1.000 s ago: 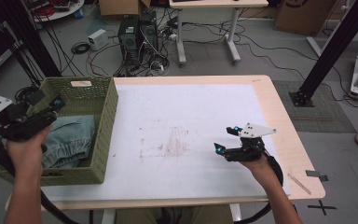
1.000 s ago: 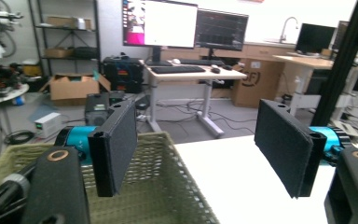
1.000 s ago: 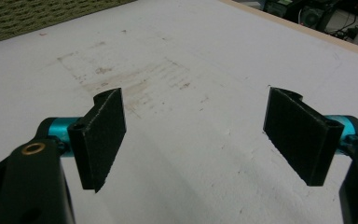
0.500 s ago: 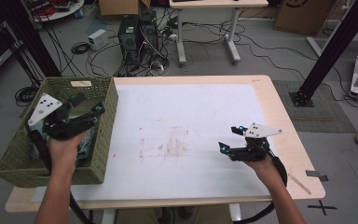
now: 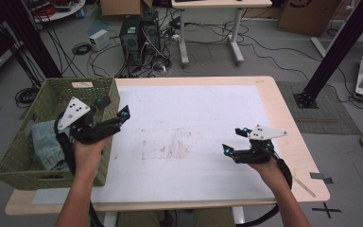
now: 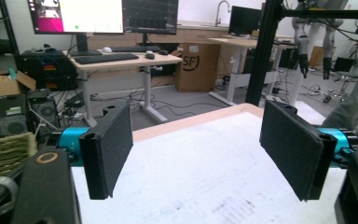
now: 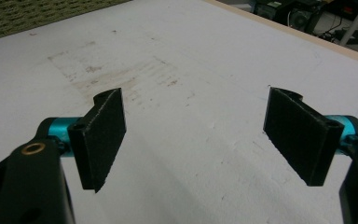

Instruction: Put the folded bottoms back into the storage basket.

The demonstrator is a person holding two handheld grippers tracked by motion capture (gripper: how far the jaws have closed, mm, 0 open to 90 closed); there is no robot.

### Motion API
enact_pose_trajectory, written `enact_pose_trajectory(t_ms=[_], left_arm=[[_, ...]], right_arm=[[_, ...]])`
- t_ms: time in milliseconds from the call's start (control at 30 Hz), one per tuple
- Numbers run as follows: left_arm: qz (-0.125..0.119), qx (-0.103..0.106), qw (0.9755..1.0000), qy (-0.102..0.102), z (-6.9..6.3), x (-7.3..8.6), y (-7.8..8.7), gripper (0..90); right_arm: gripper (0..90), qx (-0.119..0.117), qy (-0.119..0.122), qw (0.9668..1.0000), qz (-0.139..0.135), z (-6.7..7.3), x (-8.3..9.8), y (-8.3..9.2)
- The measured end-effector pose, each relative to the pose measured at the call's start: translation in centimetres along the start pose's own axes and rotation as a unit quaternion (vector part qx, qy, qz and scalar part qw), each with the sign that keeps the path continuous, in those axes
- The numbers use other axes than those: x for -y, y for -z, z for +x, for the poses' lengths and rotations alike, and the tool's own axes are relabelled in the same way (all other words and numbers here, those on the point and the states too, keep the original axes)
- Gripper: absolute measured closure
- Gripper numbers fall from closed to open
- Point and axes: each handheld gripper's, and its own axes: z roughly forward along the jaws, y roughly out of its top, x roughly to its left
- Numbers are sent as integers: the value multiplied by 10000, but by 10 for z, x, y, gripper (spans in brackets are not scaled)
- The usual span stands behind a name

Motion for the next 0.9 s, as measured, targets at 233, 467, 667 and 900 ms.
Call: enact_pose_trajectory(t_ms=[233,467,667,900], left_arm=[[21,200,9998,-61,-19,8,-15,249],[20,328,9994,-55,-36,21,-29,249],[154,503,9985,-120,-55,36,-43,249],[253,633,9975,-189,-68,49,-54,249]], right_arm=[[213,28,9,10000,-4,0,-1,0],[213,55,-7,10000,2,-2,1,-1],[213,68,-121,9999,-56,-3,2,-1],[213,106,-181,9998,-61,-4,4,-1]])
